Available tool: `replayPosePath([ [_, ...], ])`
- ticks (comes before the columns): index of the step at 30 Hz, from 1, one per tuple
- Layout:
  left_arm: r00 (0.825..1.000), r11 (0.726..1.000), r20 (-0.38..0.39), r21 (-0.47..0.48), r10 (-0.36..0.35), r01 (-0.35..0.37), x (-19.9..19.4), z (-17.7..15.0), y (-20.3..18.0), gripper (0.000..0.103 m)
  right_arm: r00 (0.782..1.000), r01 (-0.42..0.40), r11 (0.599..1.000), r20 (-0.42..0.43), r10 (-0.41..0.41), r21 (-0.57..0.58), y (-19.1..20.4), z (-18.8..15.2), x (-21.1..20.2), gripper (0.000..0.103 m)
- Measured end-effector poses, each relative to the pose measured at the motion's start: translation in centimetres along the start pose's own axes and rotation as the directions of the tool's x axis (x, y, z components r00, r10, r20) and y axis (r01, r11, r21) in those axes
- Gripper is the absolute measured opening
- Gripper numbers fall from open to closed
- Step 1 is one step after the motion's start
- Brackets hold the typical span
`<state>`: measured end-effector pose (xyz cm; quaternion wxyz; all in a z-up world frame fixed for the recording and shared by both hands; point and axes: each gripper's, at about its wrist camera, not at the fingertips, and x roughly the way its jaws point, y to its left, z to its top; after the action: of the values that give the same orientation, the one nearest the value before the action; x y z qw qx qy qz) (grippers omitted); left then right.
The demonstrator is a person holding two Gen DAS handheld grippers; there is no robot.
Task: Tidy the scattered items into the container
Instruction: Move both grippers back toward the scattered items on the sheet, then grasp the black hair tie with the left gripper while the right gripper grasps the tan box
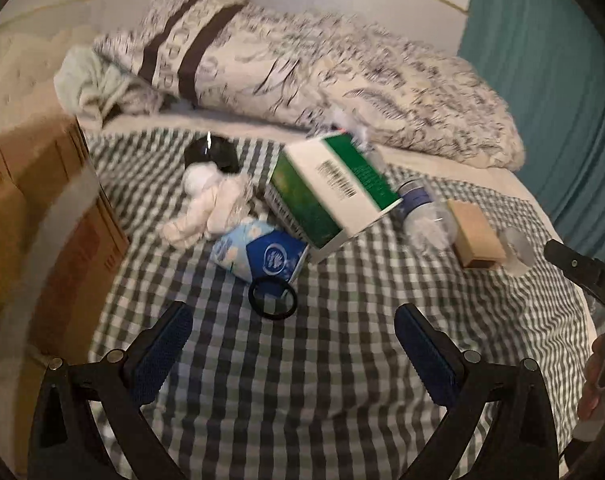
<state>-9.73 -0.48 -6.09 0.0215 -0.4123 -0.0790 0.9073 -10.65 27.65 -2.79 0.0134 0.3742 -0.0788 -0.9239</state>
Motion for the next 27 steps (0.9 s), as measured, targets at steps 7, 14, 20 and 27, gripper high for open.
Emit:
replayPosePath([
  [7,0.999,1.0,-0.044,-0.003,0.005,-0.005,4.0,-0.1,0.6,0.103,0.999,0.025,1.0,-0.044,-0.026,-0.004,-0.1,0.2,4.1,0.084],
  [14,0.999,1.0,-0.045,-0.003,0.021,-0.021,6.5,-0.1,1.0,0.103,0.996,0.055,0.997,-0.065,-0.058,-0.051,0.5,0.5,7.6,0.084],
  [20,0.998,0.999,-0.024,0.003,0.049,-0.049,7.3,-0.3,1.3,0.103,0.995,0.055,0.996,-0.081,-0.061,-0.074,0.3,0.8,10.2,0.084],
  [27,0.995,0.997,-0.063,0.017,0.076,-0.075,8.5,-0.7,1.5,0.087,0.988,0.135,0.978,-0.053,-0.145,-0.158,0.6,1.5,12.2,0.084],
])
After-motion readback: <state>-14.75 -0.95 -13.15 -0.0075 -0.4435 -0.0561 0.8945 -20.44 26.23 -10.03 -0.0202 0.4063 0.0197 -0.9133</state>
